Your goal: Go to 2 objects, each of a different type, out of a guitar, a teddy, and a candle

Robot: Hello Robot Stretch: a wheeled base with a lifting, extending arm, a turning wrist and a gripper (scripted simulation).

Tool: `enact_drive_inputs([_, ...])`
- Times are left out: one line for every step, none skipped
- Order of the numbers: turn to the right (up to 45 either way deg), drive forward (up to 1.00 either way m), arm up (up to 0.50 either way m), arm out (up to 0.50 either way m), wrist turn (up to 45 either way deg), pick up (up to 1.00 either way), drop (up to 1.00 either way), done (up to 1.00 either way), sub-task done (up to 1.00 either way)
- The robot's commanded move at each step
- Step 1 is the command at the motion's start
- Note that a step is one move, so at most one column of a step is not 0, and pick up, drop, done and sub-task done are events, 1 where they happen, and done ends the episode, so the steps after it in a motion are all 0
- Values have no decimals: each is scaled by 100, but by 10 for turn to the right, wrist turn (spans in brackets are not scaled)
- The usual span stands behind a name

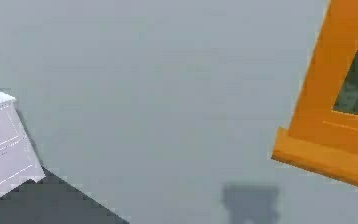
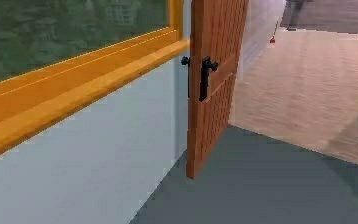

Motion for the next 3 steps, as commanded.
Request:
enact_drive_inputs([-450,0,0,0,0,0,0,0,0])
enact_drive_inputs([-450,0,0,0,0,0,0,0,0])
enact_drive_inputs([-420,0,0,0,0,0,0,0,0])
